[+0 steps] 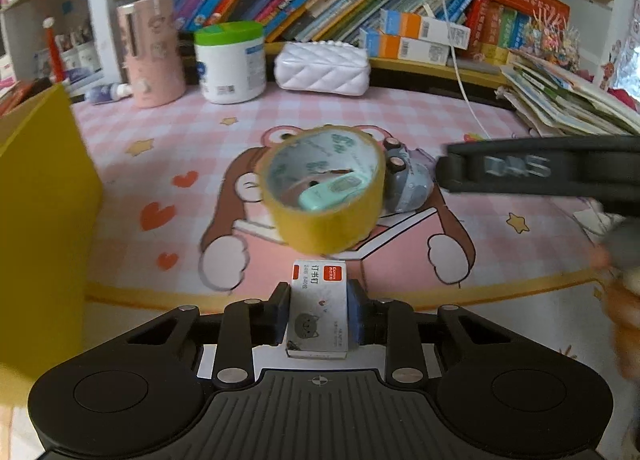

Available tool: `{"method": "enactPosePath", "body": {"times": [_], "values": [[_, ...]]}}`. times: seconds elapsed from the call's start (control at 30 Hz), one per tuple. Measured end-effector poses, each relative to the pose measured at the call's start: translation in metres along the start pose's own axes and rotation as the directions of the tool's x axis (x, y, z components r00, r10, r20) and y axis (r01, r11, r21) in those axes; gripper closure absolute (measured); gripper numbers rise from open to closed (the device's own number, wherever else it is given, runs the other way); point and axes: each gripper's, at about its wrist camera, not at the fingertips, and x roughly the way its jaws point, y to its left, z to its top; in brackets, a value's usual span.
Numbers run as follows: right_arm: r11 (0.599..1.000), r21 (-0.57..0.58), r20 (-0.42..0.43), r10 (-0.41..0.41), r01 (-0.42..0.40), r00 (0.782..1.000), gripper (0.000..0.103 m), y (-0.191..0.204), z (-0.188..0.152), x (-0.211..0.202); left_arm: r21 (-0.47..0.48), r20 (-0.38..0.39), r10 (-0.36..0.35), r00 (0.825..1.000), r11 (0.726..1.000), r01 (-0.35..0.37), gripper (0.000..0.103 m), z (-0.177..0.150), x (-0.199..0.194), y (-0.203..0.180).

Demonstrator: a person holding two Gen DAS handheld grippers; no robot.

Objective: Organize objects
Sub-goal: 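Grasp the small white card with the left gripper while the right gripper grasps the grey toy car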

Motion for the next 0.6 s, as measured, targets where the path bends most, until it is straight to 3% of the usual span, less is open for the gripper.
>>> {"method": "enactPosePath", "body": {"times": [0.07,0.4,0.6], "values": [[1.0,-0.025,0.007,-0.002,0.002,1.0,0.02,0.007,0.003,0.01,-0.02,-0.002,0.011,1.0,1.0,-0.011,0.075,-0.003,-0.009,0.007],[0.999,-0.047,-0.044,-0.009,0.007,0.999,0.032,0.028,0.014,0.052,-0.092,-0.018,0.082,0.996,0.992,-0.083,0.075,-0.016,-0.038,0.032],[1.0,0.019,-0.087,0.02,-0.018,0.996,0.046,0.022,0.014,0.068,-0.108,-0.012,0.094,0.996,0.99,-0.095,0.075,-0.019,-0.047,0.037]]}}
